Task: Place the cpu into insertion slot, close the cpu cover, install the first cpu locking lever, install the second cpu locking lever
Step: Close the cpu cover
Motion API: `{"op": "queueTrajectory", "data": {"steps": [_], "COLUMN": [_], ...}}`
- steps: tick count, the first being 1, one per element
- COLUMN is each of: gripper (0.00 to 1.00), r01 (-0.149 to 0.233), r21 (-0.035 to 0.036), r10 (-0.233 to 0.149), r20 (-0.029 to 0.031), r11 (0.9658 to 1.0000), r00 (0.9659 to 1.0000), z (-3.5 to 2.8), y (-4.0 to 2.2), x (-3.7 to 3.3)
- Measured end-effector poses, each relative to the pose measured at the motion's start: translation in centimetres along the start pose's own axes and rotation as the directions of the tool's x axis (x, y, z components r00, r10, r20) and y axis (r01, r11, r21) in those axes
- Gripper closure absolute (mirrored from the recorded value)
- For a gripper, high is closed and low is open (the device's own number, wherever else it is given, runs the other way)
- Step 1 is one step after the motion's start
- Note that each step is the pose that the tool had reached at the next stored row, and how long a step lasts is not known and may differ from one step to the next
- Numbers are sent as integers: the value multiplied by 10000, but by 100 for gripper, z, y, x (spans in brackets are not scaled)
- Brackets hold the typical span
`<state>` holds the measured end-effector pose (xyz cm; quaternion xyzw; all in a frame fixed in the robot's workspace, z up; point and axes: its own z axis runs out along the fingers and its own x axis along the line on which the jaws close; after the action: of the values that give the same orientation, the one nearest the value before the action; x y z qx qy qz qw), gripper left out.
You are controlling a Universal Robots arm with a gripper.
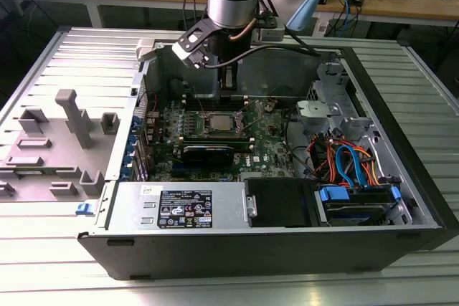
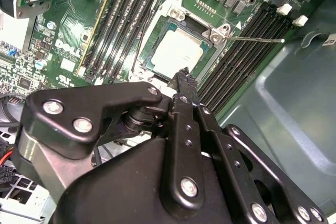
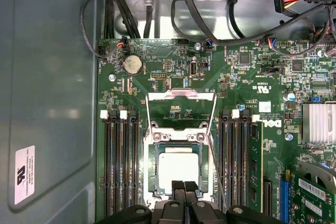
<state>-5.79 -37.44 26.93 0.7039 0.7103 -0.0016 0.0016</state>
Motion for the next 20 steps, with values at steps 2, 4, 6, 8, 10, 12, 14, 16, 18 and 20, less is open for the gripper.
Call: {"op": "queueTrajectory", "data": {"steps": [2,4,6,8,10,12,14,16,18,20], "gripper": [89,89,89,89,89,89,89,89,89,89], "r01": [1,0,0,-1,0,0,0,0,1,2], "r21": [0,-1,0,0,0,0,1,1,0,-1], "r10": [-1,0,0,1,0,0,0,0,-1,-2], "r20": [0,0,0,0,1,1,2,1,4,10], "r11": [10000,10000,10000,10000,10000,10000,10000,10000,10000,10000], "r00": [10000,10000,10000,10000,10000,10000,10000,10000,10000,10000], "z": [0,0,0,0,0,0,-14,-41,-69,-69], "y": [4,8,11,13,15,15,16,16,16,17], "x": [0,0,0,0,0,0,0,0,0,1]}}
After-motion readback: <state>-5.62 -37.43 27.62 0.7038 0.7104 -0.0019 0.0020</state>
